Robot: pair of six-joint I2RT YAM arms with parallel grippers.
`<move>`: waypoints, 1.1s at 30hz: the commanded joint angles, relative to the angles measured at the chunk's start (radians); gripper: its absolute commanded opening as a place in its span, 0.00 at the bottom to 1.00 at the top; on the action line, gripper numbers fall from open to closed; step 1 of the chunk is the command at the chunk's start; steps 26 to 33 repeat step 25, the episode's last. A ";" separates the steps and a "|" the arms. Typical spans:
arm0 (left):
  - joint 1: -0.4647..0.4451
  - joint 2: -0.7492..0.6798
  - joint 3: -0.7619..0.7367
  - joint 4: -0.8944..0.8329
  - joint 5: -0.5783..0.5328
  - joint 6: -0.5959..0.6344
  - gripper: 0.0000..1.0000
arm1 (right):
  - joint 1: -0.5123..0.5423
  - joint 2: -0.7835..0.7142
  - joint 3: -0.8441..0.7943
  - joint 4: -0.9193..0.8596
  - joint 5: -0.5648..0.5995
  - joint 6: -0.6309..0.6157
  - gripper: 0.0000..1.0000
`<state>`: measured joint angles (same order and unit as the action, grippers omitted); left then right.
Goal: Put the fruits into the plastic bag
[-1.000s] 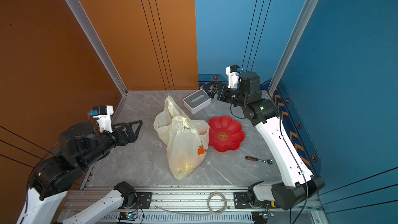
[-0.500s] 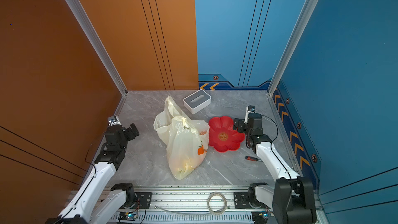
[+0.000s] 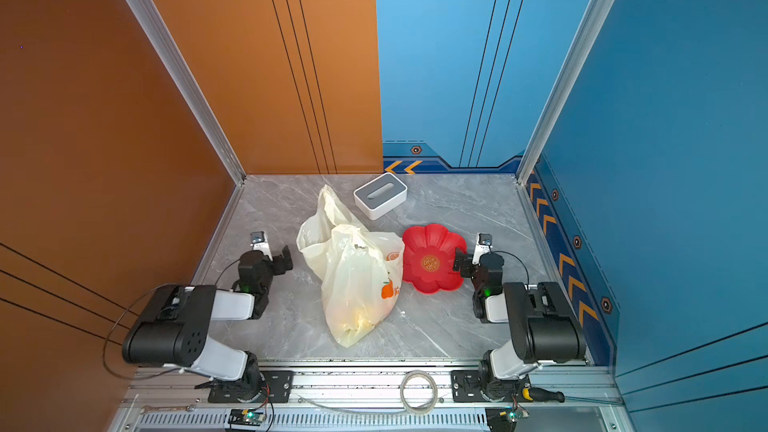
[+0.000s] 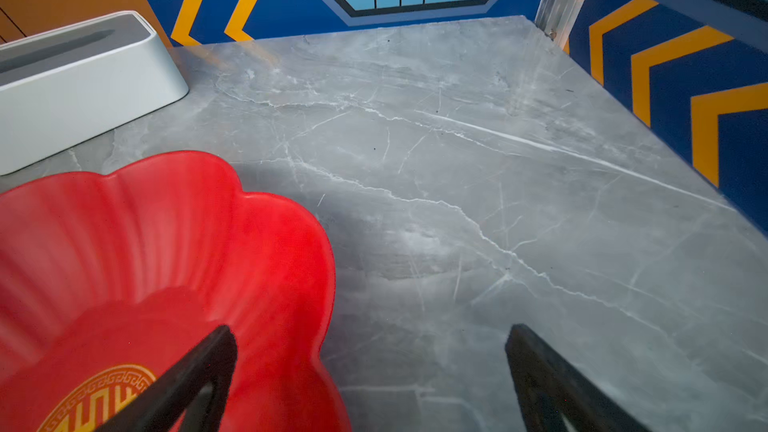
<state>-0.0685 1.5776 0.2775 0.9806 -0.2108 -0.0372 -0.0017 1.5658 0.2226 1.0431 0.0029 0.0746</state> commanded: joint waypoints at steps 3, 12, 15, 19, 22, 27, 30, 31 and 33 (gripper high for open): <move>-0.011 -0.006 0.080 0.006 -0.073 0.066 0.98 | -0.013 -0.014 0.055 0.063 0.027 0.011 1.00; 0.029 -0.011 0.092 -0.027 -0.030 0.025 0.98 | 0.082 -0.019 0.083 -0.005 0.199 -0.055 1.00; 0.028 -0.011 0.090 -0.028 -0.030 0.026 0.98 | 0.103 -0.018 0.071 0.023 0.250 -0.066 1.00; 0.029 -0.011 0.092 -0.028 -0.030 0.025 0.98 | 0.088 -0.015 0.119 -0.062 0.270 -0.038 1.00; 0.028 -0.011 0.092 -0.027 -0.030 0.025 0.98 | 0.061 -0.017 0.134 -0.098 0.258 -0.010 1.00; 0.029 -0.010 0.091 -0.028 -0.030 0.025 0.98 | 0.067 -0.018 0.129 -0.091 0.295 -0.003 1.00; 0.029 -0.010 0.091 -0.028 -0.030 0.025 0.98 | 0.067 -0.018 0.129 -0.091 0.295 -0.003 1.00; 0.029 -0.010 0.091 -0.028 -0.030 0.025 0.98 | 0.067 -0.018 0.129 -0.091 0.295 -0.003 1.00; 0.029 -0.010 0.091 -0.028 -0.030 0.025 0.98 | 0.067 -0.018 0.129 -0.091 0.295 -0.003 1.00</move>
